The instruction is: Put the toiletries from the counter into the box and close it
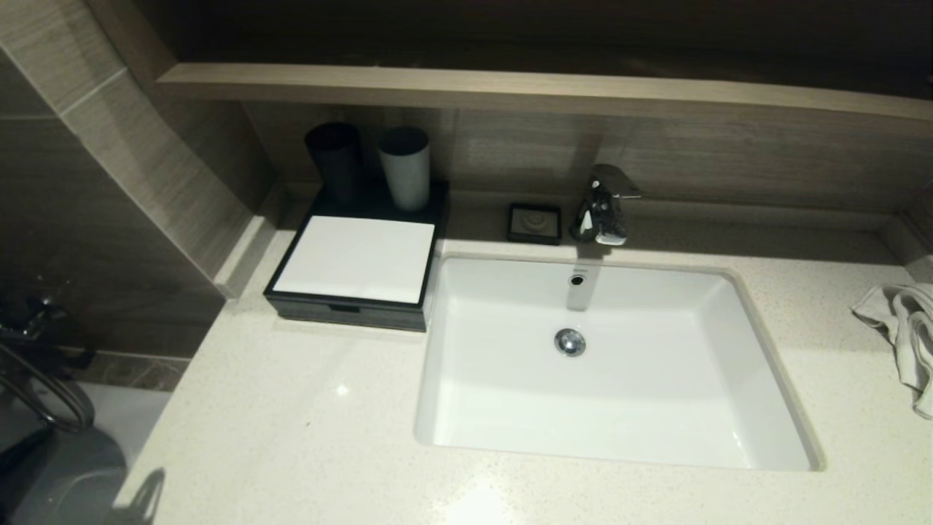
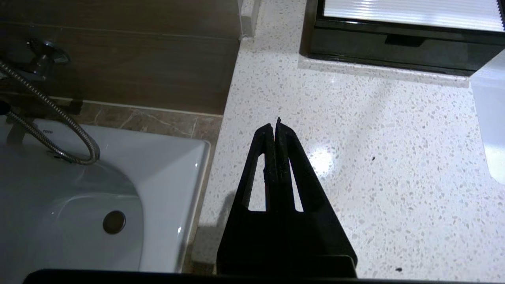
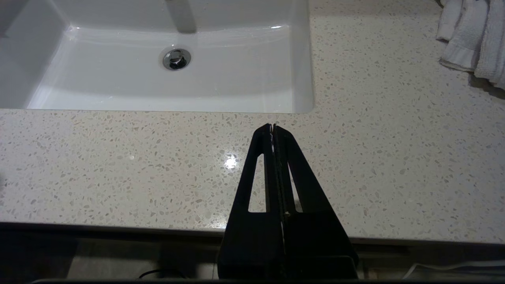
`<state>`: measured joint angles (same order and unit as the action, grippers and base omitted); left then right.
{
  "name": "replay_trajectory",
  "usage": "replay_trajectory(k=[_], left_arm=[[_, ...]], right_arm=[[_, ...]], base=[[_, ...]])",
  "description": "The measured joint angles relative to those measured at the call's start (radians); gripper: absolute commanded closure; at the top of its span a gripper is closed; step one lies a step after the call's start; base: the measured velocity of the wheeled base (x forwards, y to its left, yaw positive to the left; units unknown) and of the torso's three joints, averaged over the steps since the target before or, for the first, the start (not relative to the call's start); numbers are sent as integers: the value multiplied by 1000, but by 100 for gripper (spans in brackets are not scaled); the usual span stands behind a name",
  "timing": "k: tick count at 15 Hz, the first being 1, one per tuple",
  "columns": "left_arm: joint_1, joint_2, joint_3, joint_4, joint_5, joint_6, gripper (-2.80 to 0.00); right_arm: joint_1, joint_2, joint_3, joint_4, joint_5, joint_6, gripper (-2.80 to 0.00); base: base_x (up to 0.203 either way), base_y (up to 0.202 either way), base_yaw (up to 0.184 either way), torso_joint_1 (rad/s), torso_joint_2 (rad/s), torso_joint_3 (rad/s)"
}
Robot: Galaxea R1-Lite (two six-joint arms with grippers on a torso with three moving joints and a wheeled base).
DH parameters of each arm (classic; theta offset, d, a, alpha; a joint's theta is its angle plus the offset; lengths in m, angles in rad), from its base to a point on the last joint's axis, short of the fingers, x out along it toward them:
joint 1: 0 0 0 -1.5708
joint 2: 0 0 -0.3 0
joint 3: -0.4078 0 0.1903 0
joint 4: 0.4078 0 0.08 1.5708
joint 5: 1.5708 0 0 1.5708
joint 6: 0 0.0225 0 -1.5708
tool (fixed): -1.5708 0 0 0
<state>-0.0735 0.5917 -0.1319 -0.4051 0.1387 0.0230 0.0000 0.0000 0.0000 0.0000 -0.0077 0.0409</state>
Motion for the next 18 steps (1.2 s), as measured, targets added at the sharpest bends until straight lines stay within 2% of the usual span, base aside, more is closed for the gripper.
replay_trajectory(k=[2,7,15,18], left_arm=[[21,-77,46,9,-11,4,0],[59,-257,120,117,-68,13,0],[67,-449,131,215,-138,63,0],[68,-534,131,275,-139,84,0]], right_arm=[[0,0,0,0,0,0,0],[0,0,0,0,0,0,0],[0,0,0,0,0,0,0],[0,0,0,0,0,-1,0]], base=[[0,0,0,0,0,0],[0,0,0,0,0,0],[0,0,0,0,0,0],[0,0,0,0,0,0]])
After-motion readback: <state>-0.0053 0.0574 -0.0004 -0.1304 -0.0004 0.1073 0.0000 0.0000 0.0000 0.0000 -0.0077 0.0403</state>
